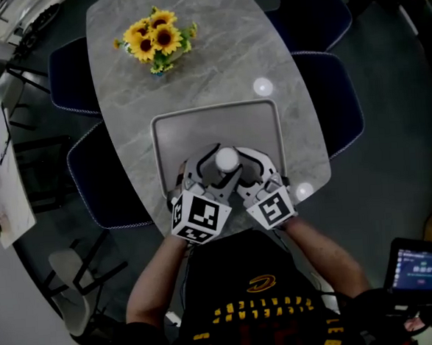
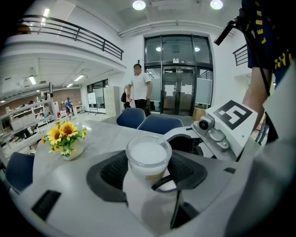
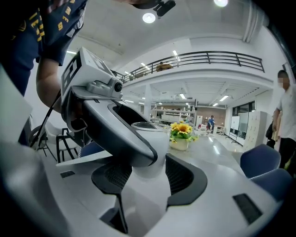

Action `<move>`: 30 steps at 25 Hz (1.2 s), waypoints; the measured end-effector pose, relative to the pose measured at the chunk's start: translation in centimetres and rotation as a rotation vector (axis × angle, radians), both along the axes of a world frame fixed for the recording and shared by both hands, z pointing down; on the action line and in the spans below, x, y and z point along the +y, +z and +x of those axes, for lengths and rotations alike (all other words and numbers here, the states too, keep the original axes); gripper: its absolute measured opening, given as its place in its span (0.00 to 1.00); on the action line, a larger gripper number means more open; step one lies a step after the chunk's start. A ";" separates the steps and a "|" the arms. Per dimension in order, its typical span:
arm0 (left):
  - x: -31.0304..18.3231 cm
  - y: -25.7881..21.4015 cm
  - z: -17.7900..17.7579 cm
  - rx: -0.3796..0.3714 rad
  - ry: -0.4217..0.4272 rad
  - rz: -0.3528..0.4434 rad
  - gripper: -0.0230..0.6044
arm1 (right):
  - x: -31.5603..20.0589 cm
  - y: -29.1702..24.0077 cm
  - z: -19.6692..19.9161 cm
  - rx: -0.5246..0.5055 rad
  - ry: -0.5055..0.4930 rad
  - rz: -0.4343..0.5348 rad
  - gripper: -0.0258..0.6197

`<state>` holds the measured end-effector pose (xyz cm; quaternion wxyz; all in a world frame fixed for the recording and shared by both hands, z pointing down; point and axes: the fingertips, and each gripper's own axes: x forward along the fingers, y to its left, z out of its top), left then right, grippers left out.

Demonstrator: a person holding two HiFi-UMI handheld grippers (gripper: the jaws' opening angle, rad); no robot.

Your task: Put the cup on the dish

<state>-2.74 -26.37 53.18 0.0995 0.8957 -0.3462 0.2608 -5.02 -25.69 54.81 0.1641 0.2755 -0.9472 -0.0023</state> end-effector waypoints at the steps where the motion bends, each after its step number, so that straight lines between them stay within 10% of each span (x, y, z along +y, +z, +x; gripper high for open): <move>1: -0.8 1.0 -0.2 -0.004 -0.003 -0.004 0.46 | -0.8 1.0 -0.2 0.001 -0.002 -0.005 0.40; 30: -2.0 6.2 -0.9 0.001 0.039 -0.065 0.46 | -1.8 6.7 -0.8 0.200 0.005 -0.090 0.40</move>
